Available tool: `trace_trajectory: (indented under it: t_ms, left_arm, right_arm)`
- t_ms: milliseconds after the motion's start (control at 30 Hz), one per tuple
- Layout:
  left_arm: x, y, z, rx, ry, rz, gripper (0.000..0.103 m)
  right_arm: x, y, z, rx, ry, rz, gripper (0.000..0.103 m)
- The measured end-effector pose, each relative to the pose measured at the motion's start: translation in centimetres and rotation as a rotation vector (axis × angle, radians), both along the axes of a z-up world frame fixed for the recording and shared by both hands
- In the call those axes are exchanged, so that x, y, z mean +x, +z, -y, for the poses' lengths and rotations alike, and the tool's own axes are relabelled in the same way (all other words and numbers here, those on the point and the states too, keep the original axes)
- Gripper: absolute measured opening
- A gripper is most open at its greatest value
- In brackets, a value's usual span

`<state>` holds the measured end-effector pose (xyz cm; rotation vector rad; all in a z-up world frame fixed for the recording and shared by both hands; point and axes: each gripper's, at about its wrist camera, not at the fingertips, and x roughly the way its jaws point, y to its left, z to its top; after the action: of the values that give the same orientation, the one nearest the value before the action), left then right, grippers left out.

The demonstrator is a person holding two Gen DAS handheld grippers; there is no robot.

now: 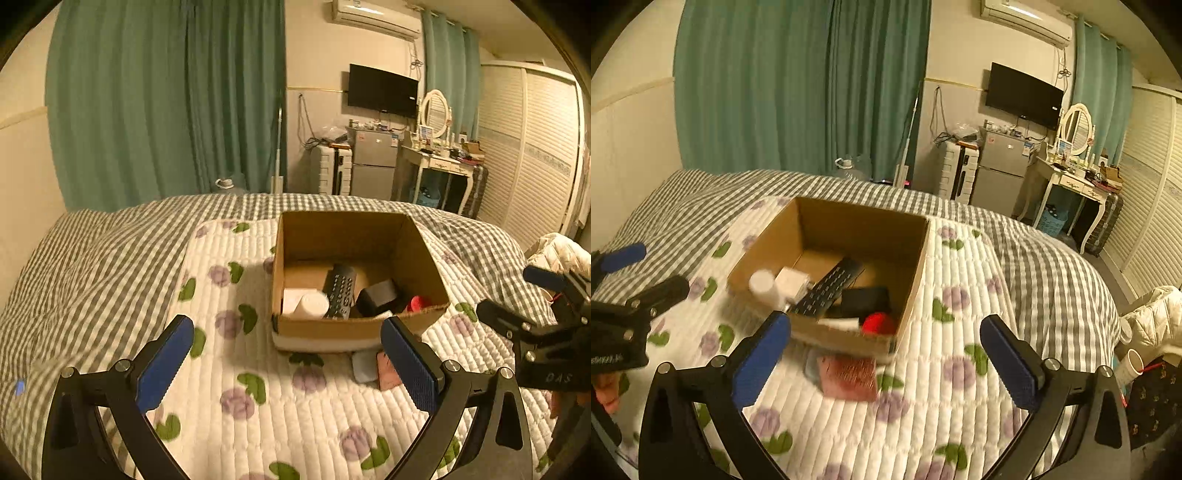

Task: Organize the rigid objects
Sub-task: 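Grasp the rose-patterned compact mirror with the right gripper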

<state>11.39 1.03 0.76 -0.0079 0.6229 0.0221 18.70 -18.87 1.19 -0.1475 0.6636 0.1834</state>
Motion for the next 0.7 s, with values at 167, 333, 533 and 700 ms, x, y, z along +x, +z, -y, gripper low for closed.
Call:
trace_trajectory:
  t_ms: [167,333,533,700]
  left_arm:
    - [-0.8,-3.3,0.0,-0.041,0.022,-0.048,0.103]
    - [0.3,-7.2,0.0,-0.034,0.048,-0.119,0.103]
    - [1.8,-10.7,-1.1,-0.044,0.086,-0.19,0.103]
    - [2.5,-12.4,-1.7,-0.07,0.101,-0.242,0.103]
  right_arm:
    - [-1.1,-2.7,-0.7,-0.001,0.004,-0.047,0.103]
    - [0.1,-8.1,-1.4,-0.028,-0.006,-0.119,0.103]
    - [2.7,-13.8,-1.7,-0.026,-0.027,-0.22,0.103]
    - [5.0,-15.5,-3.2,-0.004,0.009,-0.254,0.102]
